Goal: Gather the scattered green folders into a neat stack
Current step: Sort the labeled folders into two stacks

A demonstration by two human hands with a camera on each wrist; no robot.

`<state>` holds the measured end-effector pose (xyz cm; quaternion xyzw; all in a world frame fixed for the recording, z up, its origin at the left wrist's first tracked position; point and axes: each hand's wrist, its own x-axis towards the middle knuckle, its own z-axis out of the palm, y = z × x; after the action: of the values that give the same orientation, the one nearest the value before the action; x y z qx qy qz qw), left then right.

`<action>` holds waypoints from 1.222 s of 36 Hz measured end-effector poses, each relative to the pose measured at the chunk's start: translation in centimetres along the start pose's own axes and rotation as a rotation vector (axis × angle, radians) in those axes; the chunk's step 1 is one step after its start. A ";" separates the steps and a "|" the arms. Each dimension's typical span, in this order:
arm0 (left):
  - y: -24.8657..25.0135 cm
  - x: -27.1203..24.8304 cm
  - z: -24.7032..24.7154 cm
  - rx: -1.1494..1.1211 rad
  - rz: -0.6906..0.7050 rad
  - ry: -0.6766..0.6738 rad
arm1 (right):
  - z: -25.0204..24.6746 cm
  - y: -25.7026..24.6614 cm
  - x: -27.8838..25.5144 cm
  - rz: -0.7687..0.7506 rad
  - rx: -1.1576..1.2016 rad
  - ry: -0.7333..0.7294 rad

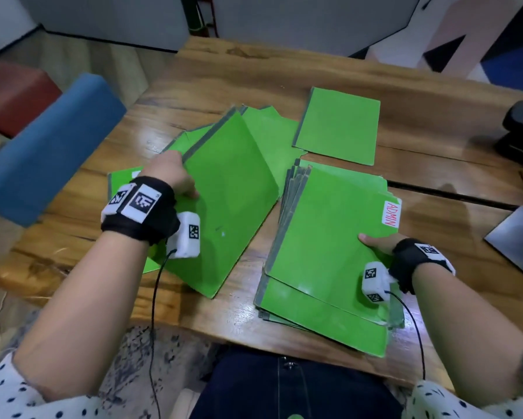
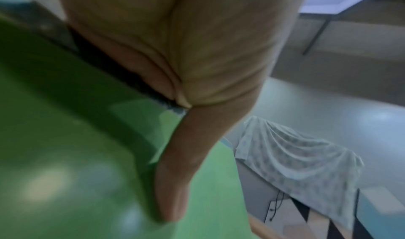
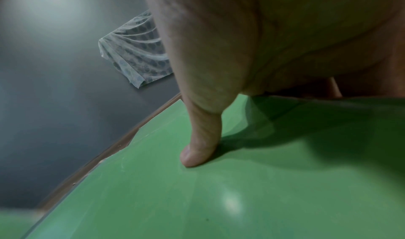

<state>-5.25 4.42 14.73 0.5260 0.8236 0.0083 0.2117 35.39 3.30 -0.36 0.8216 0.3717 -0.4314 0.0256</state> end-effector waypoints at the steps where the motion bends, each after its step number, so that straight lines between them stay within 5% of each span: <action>1: 0.4 0.4 -0.5 -0.026 0.012 0.018 | 0.0 0.1 0.2 -0.009 0.004 0.001; 7: 1.4 5.3 -1.1 -0.441 0.002 -0.072 | 0.0 0.1 -0.4 0.011 0.008 -0.001; 11: 2.5 9.5 2.1 -0.472 -0.042 -0.149 | -0.2 2.3 4.9 0.025 -0.014 -0.057; 15: 4.1 12.4 4.6 -0.314 0.027 -0.088 | -1.5 1.0 4.3 0.028 0.001 -0.095; 26: 4.2 20.3 10.6 0.018 -0.053 -0.126 | -2.3 -0.3 2.9 0.076 0.079 -0.047; 33: 2.8 17.4 8.9 -0.113 -0.170 -0.126 | -0.6 3.2 9.5 -0.009 0.037 -0.049; 44: 4.4 9.2 0.4 -0.184 0.064 0.155 | 0.9 -0.2 0.8 0.022 -0.109 0.042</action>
<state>-4.64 14.31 12.27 0.5280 0.8162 0.1313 0.1944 34.91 3.63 -1.47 0.8319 0.3859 -0.3931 0.0671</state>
